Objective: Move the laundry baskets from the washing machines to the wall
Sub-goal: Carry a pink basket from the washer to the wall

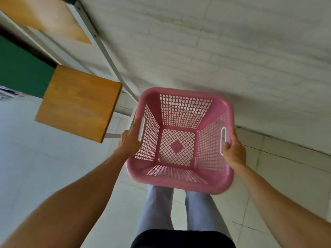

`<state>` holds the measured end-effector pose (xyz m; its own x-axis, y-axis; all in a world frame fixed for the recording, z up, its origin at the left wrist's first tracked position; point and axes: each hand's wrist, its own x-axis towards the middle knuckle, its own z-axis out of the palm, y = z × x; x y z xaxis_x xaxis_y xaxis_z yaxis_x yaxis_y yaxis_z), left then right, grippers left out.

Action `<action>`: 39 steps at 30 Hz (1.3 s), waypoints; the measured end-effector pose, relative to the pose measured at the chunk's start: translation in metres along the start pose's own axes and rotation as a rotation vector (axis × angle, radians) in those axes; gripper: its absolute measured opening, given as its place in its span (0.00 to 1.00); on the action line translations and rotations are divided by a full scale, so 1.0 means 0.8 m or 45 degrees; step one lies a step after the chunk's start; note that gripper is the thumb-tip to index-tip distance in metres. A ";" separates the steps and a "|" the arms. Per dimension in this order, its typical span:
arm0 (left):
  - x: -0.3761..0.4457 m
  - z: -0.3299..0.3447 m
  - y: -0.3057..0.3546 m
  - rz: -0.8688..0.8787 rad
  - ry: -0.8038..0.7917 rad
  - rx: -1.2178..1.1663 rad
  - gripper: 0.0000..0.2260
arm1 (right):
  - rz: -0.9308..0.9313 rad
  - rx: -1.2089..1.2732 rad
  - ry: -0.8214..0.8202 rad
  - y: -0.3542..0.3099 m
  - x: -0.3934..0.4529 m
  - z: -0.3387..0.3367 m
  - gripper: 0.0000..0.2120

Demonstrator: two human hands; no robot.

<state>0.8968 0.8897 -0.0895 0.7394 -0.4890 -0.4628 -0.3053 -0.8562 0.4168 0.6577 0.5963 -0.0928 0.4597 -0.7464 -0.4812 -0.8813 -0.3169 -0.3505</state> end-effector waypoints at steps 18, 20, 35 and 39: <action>0.159 0.084 -0.165 0.233 0.381 -0.125 0.28 | 0.036 0.155 0.113 -0.056 0.074 0.221 0.33; 0.172 0.090 -0.175 0.212 0.350 -0.075 0.32 | 0.052 0.158 0.152 -0.059 0.073 0.230 0.33; 0.124 0.068 -0.104 -0.333 0.073 -0.033 0.29 | 0.075 -0.032 -0.270 -0.062 0.052 0.146 0.24; 0.052 0.057 -0.036 -0.191 -0.023 -0.027 0.25 | 0.104 0.047 -0.266 -0.084 -0.001 0.094 0.17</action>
<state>0.9090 0.8868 -0.1562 0.7648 -0.3591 -0.5349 -0.1795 -0.9162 0.3584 0.7243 0.6624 -0.1294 0.4032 -0.6298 -0.6639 -0.9136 -0.2360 -0.3310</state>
